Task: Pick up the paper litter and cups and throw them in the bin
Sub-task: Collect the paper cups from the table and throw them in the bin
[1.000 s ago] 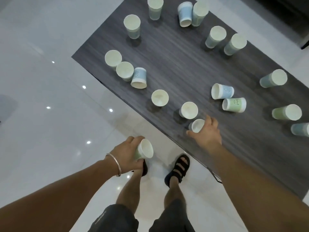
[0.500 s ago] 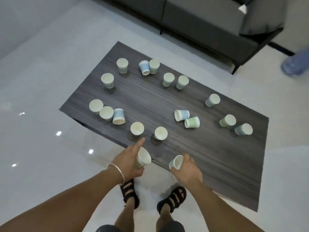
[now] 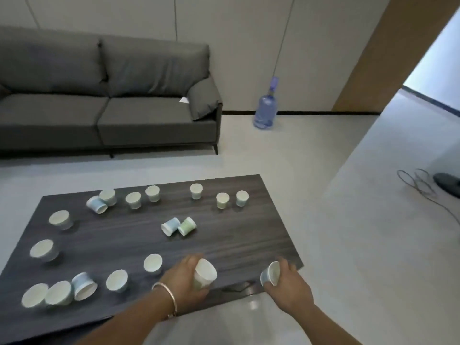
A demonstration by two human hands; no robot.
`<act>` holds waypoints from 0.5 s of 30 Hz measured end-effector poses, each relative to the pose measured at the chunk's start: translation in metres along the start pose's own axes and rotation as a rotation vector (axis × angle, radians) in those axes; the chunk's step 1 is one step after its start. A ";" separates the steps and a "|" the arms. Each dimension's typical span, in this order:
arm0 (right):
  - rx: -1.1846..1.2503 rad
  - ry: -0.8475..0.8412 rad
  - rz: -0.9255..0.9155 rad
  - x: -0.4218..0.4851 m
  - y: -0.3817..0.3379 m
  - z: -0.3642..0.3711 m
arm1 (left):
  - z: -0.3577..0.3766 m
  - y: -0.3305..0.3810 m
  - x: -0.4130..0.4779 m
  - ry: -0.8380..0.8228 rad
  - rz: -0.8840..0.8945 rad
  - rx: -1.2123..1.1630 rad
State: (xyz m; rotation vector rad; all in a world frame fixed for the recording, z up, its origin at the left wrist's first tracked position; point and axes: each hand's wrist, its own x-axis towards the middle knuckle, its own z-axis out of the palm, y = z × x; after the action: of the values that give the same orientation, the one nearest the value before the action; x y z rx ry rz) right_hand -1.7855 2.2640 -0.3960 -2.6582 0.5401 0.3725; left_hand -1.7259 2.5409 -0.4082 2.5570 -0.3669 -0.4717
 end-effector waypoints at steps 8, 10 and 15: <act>0.043 0.184 0.189 -0.123 0.181 -0.075 | 0.083 0.221 -0.024 -0.073 0.397 0.098; 0.063 0.233 0.257 -0.155 0.228 -0.093 | 0.108 0.280 -0.030 -0.104 0.492 0.111; 0.118 0.357 0.472 -0.230 0.338 -0.125 | 0.178 0.421 -0.051 -0.247 0.729 0.152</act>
State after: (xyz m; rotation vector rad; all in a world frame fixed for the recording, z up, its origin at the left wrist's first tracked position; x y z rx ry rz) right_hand -2.1106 1.9965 -0.3207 -2.4699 1.2668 -0.0130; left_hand -1.9118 2.1302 -0.3170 2.2782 -1.3976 -0.4807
